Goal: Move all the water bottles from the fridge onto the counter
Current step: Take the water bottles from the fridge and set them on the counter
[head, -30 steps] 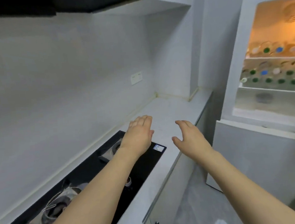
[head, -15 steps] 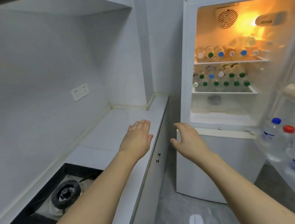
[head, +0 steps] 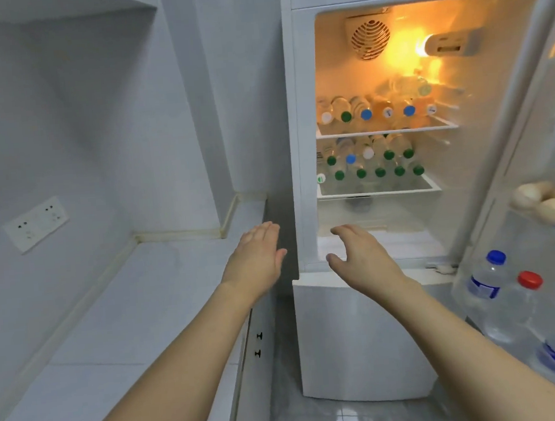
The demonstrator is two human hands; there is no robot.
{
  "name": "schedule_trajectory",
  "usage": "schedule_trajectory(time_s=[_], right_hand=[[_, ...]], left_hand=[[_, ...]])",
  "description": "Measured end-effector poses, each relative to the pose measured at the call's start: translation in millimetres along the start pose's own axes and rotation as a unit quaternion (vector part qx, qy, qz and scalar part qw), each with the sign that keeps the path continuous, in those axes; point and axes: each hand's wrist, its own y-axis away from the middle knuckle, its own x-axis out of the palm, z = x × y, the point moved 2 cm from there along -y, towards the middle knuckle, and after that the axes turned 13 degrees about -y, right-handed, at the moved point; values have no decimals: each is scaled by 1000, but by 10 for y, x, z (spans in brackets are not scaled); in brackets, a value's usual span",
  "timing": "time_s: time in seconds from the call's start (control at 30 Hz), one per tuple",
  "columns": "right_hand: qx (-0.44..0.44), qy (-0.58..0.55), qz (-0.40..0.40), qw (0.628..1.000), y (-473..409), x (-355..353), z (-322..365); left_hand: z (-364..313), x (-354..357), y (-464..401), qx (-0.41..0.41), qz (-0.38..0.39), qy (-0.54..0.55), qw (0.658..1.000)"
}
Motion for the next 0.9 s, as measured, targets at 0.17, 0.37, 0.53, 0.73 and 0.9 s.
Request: schedule_trajectory(time_s=[0.17,0.37,0.53,0.73,0.9], right_hand=[[36,-1,-26,999,-408,-259,-486],[43,-32,-63,997,-996,-694,-977],[30,-51,-116,992,-1621,-1135,-1211],[8,-109,-189,976,-2343,-1578,-1431],[24,-93,-217,971,-2957,-1813,-1643]], left_hand=[[-415,162,-656,38,-8,32,999],[-850,269,-1518,67,-16,41,997],[-1137,148,-2302,77,-72,44,993],[-1360,39,-3070,70,-116,45,990],[-1427,37,-3751,82,-130,32,988]])
